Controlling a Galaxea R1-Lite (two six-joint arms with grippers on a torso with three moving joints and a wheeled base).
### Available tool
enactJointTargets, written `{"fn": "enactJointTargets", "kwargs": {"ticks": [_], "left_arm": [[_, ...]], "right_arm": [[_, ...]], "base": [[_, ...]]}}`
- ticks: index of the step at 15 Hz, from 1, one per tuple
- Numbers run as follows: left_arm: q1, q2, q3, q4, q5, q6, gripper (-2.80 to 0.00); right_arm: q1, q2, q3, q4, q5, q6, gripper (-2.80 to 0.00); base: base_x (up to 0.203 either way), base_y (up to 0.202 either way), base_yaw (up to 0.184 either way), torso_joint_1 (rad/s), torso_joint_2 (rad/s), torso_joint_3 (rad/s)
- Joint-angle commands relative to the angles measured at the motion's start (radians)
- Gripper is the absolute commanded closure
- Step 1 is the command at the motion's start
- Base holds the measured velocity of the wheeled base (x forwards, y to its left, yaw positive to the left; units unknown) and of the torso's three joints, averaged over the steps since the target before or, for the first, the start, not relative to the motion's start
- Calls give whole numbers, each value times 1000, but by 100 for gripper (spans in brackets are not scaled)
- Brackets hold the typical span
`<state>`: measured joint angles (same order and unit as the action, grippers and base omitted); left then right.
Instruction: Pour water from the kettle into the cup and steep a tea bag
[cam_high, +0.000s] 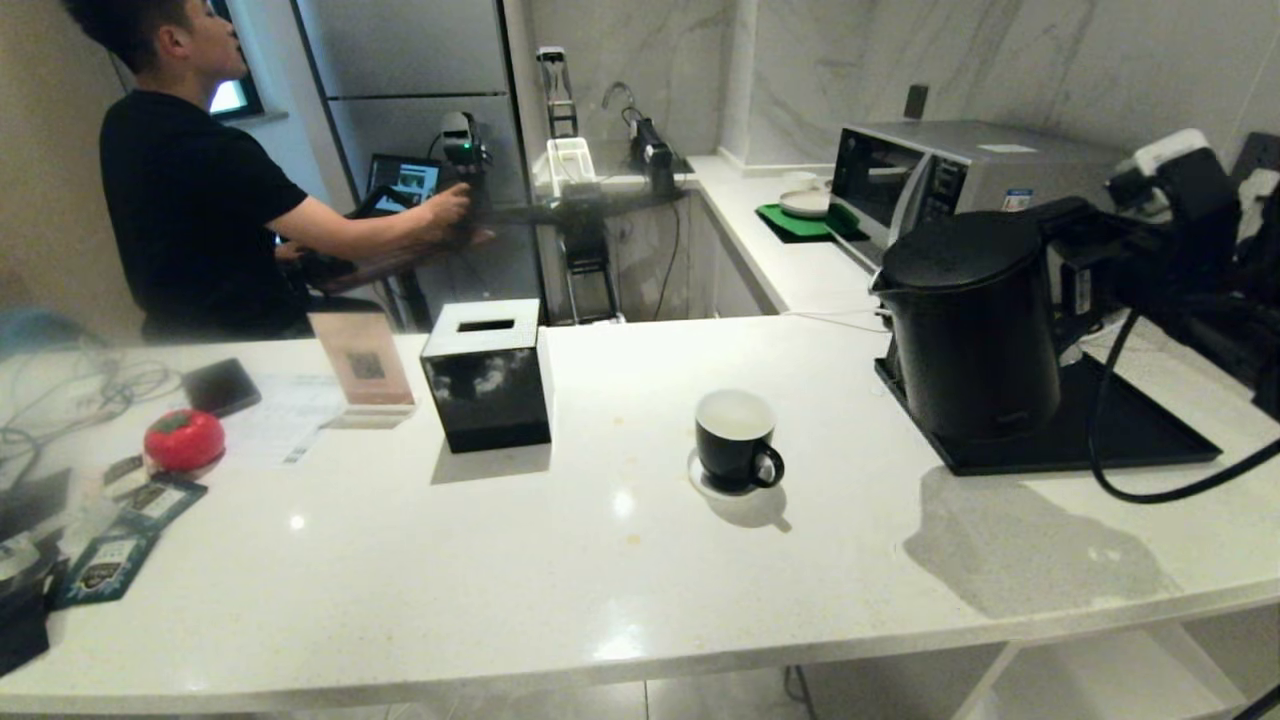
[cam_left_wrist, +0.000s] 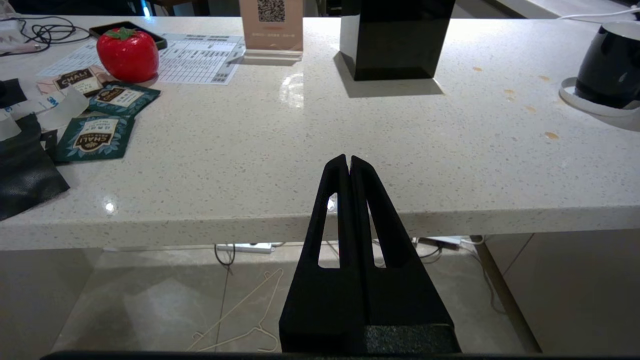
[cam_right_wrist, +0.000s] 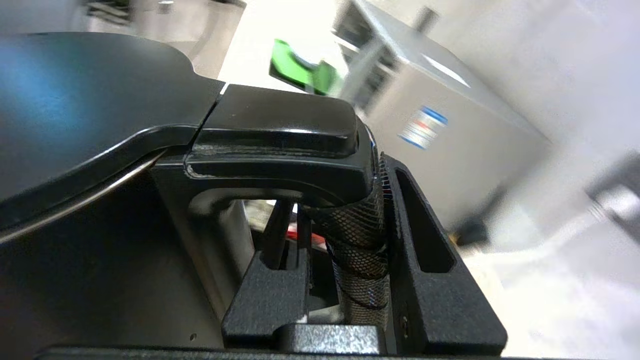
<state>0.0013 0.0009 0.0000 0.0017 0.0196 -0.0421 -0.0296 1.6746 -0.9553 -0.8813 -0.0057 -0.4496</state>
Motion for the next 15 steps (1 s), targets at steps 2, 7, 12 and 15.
{"fn": "enactJointTargets", "kwargs": {"ticks": [2,7,12,15], "left_arm": [[0,1,0,0,0,-1,0],[0,1,0,0,0,-1,0],[0,1,0,0,0,-1,0],[0,1,0,0,0,-1,0]], "right_arm": [[-93,-6,1,-4,0,39,0],[-284,6,30,-7,6,130,0],[-431,65,56,-11,9,193,0],[-466,108,51,-37,9,221,0]], "base": [[0,0,0,0,0,0],[0,0,0,0,0,0],[0,0,0,0,0,0],[0,0,0,0,0,0]]}}
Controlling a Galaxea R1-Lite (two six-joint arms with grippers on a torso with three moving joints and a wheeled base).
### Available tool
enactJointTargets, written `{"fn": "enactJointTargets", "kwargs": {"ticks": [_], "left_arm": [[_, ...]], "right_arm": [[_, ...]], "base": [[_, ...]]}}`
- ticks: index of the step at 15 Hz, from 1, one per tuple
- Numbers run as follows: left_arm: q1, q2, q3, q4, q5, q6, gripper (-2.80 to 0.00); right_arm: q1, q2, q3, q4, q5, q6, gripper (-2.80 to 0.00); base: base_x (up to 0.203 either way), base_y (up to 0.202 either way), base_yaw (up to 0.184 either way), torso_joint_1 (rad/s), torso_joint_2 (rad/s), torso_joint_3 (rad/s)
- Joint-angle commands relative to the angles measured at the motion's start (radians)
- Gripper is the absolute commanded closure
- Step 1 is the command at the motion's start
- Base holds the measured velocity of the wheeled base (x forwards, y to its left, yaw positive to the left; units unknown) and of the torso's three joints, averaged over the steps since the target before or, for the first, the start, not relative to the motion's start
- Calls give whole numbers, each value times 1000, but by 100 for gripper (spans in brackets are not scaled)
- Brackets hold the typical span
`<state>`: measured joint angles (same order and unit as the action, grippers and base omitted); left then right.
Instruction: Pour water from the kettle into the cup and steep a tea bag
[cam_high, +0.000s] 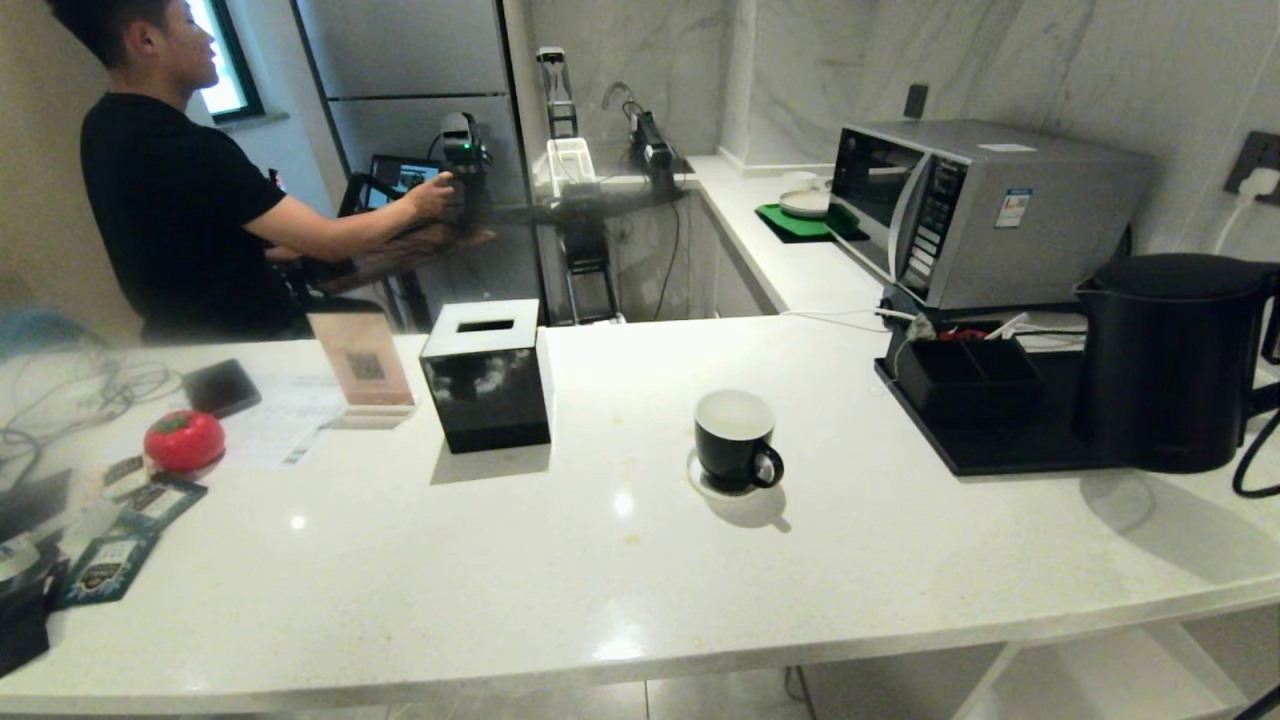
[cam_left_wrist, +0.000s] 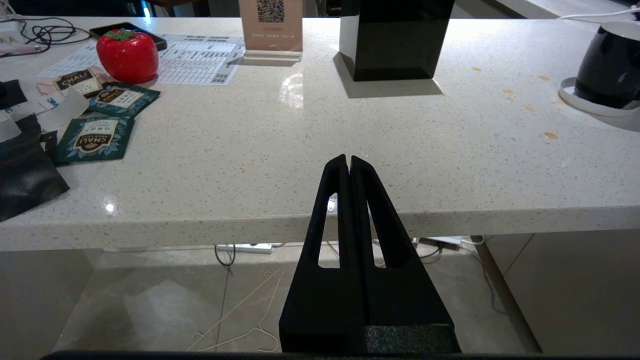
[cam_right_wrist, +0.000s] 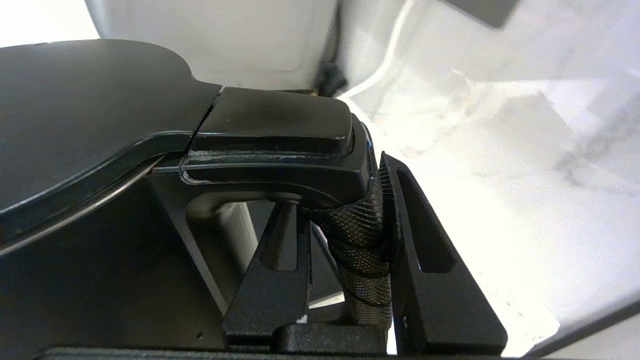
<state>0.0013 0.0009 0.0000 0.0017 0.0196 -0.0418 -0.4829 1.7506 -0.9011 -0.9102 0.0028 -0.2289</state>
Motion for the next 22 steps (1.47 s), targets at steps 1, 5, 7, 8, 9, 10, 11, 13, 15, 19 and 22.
{"fn": "enactJointTargets", "kwargs": {"ticks": [1,5,7,8,9,10,11,13,15,19,22], "left_arm": [[0,1,0,0,0,-1,0],[0,1,0,0,0,-1,0],[0,1,0,0,0,-1,0],[0,1,0,0,0,-1,0],[0,1,0,0,0,-1,0],[0,1,0,0,0,-1,0],[0,1,0,0,0,-1,0],[0,1,0,0,0,-1,0],[0,1,0,0,0,-1,0],[0,1,0,0,0,-1,0],[0,1,0,0,0,-1,0]], "right_arm": [[-20,43,-4,-14,2,1,0],[-39,84,-28,-16,-1,29,0],[-52,112,-50,-16,-1,30,0],[-60,125,-68,-16,-1,30,0],[-68,138,-85,-16,-1,30,0],[-76,152,-96,-16,-1,30,0],[-79,164,-101,-16,-1,30,0],[-87,190,-105,-19,-1,28,0],[-88,221,-138,-41,-1,29,0],[-88,282,-211,-43,-2,31,0],[-88,334,-279,-40,-6,32,0]], "base": [[0,0,0,0,0,0],[0,0,0,0,0,0],[0,0,0,0,0,0],[0,0,0,0,0,0],[0,0,0,0,0,0],[0,0,0,0,0,0],[0,0,0,0,0,0],[0,0,0,0,0,0],[0,0,0,0,0,0],[0,0,0,0,0,0],[0,0,0,0,0,0]]}}
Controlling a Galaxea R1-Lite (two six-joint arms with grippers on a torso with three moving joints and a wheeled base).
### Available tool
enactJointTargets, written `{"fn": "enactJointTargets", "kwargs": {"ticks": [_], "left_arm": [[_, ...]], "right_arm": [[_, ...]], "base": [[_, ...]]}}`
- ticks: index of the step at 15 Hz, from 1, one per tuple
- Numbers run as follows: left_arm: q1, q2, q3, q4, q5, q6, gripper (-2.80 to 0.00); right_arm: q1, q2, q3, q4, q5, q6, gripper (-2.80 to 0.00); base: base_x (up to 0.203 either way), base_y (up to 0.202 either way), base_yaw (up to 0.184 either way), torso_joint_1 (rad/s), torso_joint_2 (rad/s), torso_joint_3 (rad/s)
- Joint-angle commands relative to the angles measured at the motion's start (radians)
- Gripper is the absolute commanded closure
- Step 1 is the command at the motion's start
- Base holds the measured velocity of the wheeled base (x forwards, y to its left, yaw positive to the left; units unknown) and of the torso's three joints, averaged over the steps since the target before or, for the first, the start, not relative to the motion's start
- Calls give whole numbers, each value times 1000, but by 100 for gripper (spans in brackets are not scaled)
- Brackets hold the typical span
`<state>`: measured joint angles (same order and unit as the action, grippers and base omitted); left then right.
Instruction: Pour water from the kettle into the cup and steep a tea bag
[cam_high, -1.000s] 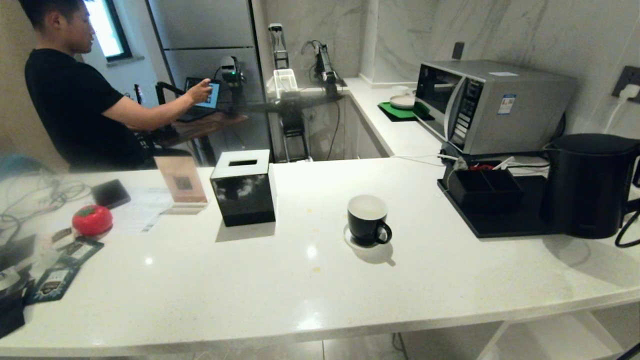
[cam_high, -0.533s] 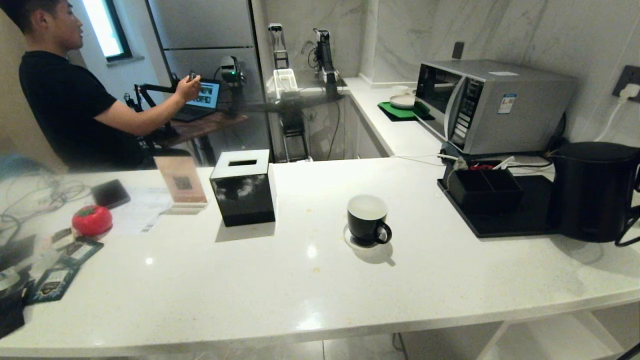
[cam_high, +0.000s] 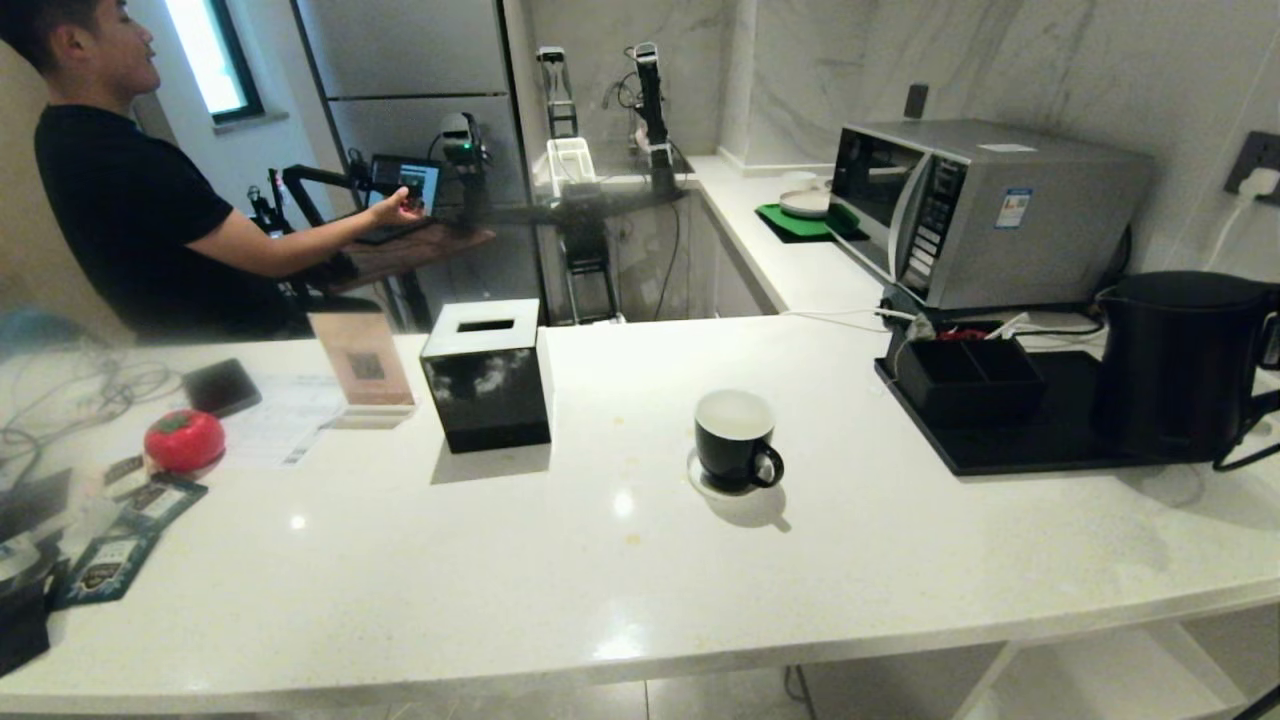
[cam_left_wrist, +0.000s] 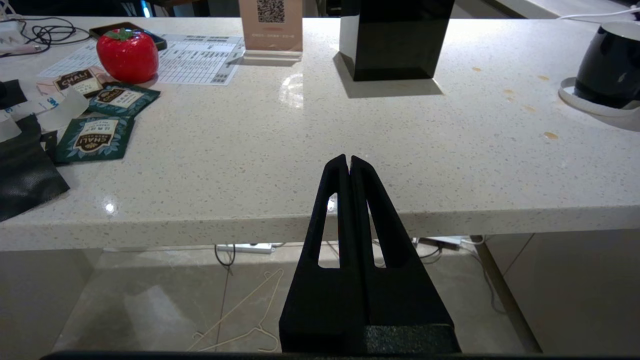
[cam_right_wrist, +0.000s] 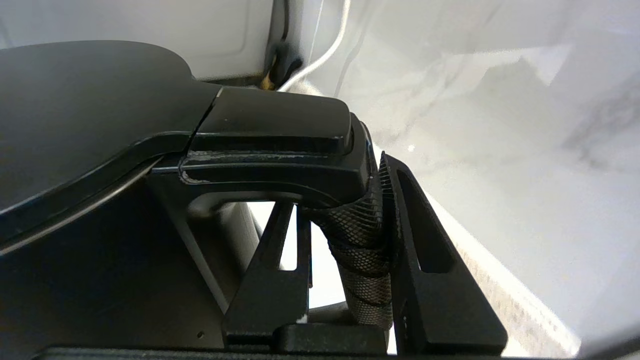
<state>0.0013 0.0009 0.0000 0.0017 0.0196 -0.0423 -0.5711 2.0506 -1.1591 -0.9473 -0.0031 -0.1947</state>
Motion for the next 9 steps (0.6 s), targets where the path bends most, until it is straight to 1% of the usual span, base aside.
{"fn": "enactJointTargets", "kwargs": {"ticks": [1,3,7,9], "left_arm": [[0,1,0,0,0,-1,0],[0,1,0,0,0,-1,0],[0,1,0,0,0,-1,0],[0,1,0,0,0,-1,0]], "right_arm": [[1,54,-47,0,-1,-2,0],[2,84,-74,5,-1,-1,0],[5,134,-102,7,-1,49,0],[5,158,-129,8,-3,56,0]], "base": [[0,0,0,0,0,0],[0,0,0,0,0,0],[0,0,0,0,0,0],[0,0,0,0,0,0]]}}
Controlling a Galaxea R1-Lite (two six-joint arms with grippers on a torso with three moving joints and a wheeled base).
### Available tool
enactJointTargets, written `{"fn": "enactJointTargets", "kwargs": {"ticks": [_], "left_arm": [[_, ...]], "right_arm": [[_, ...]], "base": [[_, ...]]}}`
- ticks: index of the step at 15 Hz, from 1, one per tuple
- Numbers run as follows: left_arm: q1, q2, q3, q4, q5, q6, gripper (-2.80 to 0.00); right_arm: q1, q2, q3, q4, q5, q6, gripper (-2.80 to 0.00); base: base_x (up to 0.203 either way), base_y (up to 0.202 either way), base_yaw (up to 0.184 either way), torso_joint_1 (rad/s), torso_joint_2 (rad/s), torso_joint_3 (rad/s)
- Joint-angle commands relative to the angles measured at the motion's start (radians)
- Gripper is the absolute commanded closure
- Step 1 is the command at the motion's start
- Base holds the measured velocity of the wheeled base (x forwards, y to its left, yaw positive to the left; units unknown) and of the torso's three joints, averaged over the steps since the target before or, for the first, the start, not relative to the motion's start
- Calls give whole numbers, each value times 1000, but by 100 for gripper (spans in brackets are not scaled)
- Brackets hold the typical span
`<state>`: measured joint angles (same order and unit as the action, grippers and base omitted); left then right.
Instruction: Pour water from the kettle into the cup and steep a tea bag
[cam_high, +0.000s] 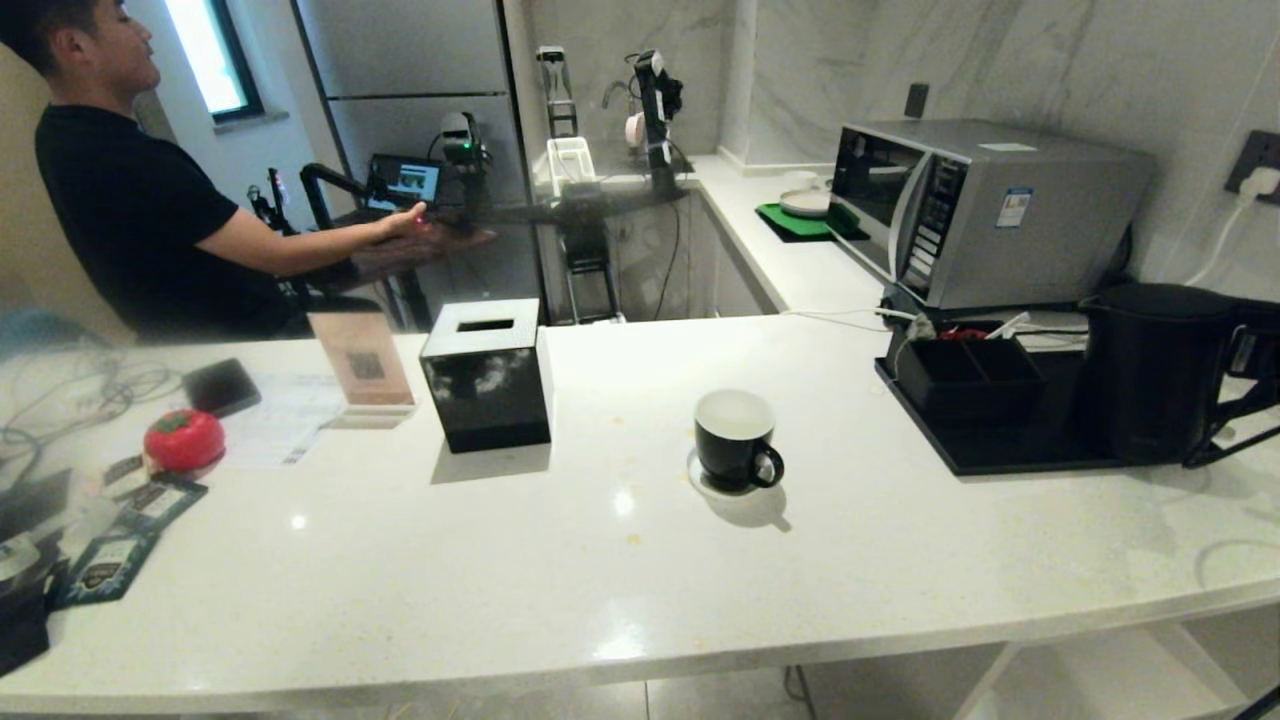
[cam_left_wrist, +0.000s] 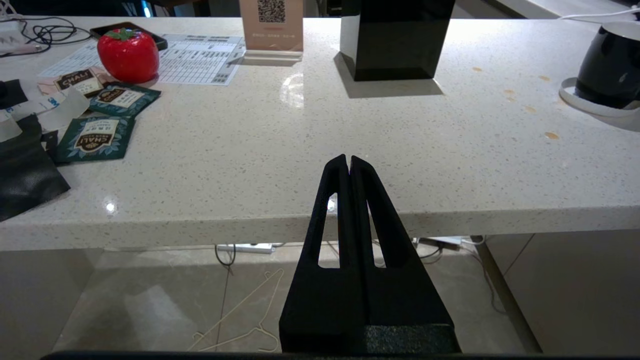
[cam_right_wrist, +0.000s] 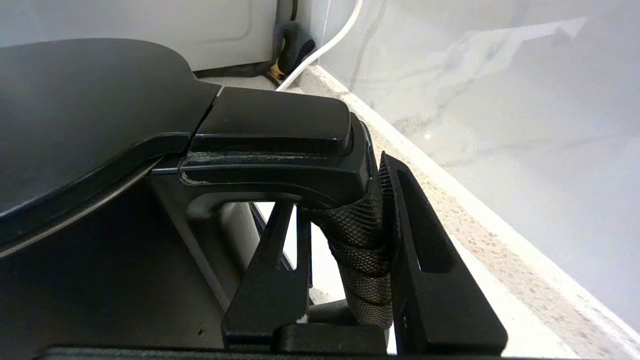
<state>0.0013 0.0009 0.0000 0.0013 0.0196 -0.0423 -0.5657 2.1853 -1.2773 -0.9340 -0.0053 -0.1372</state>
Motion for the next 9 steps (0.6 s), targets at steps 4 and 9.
{"fn": "enactJointTargets", "kwargs": {"ticks": [4,9], "left_arm": [[0,1,0,0,0,-1,0],[0,1,0,0,0,-1,0]], "right_arm": [[4,61,-70,-4,-1,22,0],[17,101,-100,-18,-2,27,0]], "base": [[0,0,0,0,0,0],[0,0,0,0,0,0]]}}
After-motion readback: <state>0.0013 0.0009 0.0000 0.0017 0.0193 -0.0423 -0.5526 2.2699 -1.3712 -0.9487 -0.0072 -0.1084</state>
